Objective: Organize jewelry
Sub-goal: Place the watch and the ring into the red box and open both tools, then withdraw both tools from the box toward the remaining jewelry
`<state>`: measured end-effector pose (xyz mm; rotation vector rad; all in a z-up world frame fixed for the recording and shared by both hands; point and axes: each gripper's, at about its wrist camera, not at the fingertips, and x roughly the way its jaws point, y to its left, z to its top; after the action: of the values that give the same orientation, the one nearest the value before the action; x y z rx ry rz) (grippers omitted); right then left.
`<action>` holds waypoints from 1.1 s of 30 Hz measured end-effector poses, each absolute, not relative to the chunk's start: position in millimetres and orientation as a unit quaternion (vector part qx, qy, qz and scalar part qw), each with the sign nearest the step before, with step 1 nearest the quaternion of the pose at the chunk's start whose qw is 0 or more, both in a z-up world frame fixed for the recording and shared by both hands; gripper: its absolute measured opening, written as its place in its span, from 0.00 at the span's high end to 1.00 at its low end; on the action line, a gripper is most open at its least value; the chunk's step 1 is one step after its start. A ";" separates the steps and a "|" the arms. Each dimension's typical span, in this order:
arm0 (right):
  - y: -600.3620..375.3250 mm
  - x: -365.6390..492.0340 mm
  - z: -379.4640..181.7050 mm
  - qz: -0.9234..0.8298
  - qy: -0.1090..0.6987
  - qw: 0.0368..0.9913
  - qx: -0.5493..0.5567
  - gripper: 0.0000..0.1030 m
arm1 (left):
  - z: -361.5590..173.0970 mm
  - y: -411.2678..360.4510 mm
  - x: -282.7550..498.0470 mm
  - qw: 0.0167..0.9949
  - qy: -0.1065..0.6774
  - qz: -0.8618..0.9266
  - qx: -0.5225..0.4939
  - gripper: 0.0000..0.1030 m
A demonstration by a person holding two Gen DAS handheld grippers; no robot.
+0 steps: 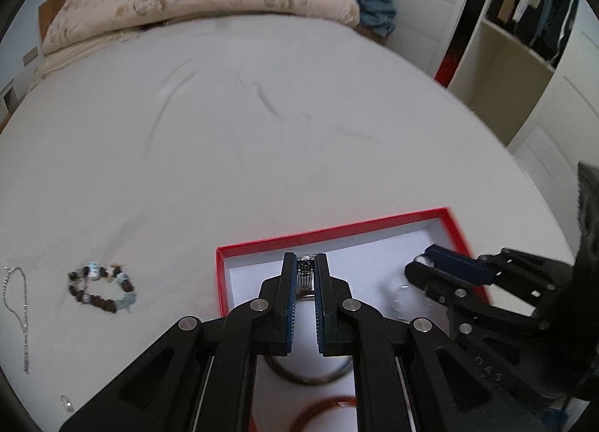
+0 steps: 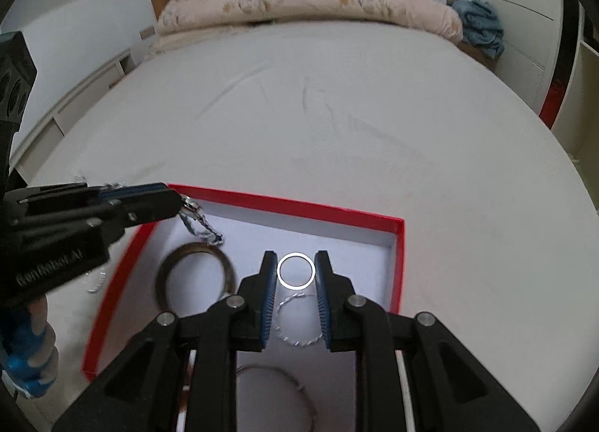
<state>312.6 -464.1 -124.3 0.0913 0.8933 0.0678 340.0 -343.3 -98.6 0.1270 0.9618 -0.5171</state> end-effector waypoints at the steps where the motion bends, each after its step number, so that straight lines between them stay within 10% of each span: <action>1: -464.6 316.7 -127.8 0.033 0.438 0.897 0.041 0.82 | -104.0 -343.6 341.9 0.851 0.461 -0.243 0.063 0.92; 33: -462.7 216.6 -52.9 -0.012 0.421 0.905 0.051 0.75 | -27.1 -263.2 239.5 0.889 0.406 -0.198 0.070 0.47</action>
<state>216.6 -462.7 -52.9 0.1060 0.8698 -0.0240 239.5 -263.2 -27.1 0.1451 0.8435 -0.4110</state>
